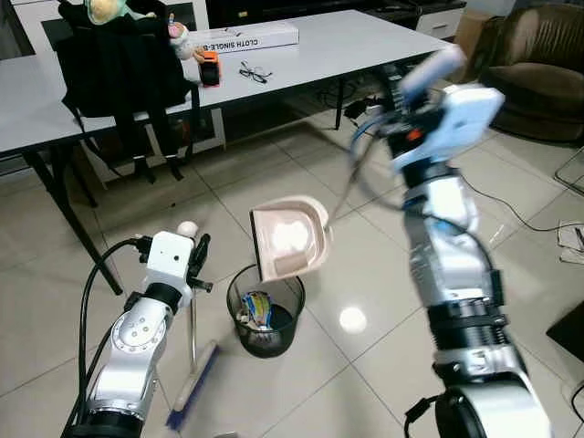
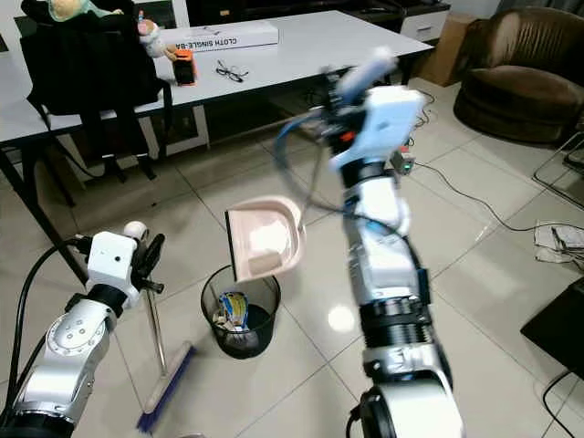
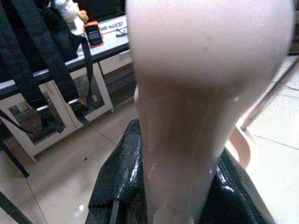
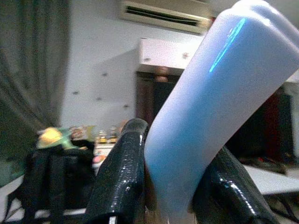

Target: Sweep floor

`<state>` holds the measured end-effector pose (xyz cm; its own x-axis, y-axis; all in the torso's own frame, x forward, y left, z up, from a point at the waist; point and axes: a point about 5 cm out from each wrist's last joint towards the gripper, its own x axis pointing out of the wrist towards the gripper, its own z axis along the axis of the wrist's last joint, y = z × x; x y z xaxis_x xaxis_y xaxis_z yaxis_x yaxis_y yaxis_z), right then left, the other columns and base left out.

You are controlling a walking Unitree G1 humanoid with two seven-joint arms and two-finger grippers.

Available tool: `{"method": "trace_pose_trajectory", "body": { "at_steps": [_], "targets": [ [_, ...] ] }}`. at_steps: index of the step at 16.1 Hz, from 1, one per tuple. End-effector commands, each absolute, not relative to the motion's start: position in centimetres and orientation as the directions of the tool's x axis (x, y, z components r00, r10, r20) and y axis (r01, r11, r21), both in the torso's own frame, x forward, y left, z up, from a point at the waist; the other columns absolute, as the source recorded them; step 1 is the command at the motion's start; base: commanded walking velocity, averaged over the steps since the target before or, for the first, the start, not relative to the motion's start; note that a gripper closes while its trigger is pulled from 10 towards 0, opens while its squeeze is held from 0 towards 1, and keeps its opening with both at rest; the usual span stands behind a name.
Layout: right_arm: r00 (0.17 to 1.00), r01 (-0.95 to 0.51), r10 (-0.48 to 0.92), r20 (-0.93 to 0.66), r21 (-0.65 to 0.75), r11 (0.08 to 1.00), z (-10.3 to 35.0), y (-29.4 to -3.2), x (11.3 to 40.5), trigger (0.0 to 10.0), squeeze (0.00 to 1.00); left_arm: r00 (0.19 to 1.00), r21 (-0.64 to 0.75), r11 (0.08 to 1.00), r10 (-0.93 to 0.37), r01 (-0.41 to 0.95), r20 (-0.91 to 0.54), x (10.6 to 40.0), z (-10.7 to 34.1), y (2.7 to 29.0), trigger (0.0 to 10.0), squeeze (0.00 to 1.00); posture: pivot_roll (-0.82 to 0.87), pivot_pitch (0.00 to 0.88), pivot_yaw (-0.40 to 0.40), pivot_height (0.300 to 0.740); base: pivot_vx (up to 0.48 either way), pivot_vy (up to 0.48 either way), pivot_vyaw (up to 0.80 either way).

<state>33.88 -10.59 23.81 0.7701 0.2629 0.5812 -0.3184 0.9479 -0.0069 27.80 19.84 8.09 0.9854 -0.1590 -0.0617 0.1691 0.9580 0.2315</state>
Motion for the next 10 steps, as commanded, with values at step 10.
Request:
{"method": "trace_pose_trajectory", "body": {
  "at_steps": [10],
  "targets": [
    [0.548, -0.472, 0.576, 0.606, -0.345, 0.811, 22.2, -4.9, 30.5, 10.0, 0.00, 0.985, 0.256, 0.951, -0.171, 0.174, -0.034, 28.3, 8.9, 19.5, 10.0, 0.00, -0.02, 0.000, 0.017, 0.740, 0.000, 0.000, 0.00]
  ]
}}
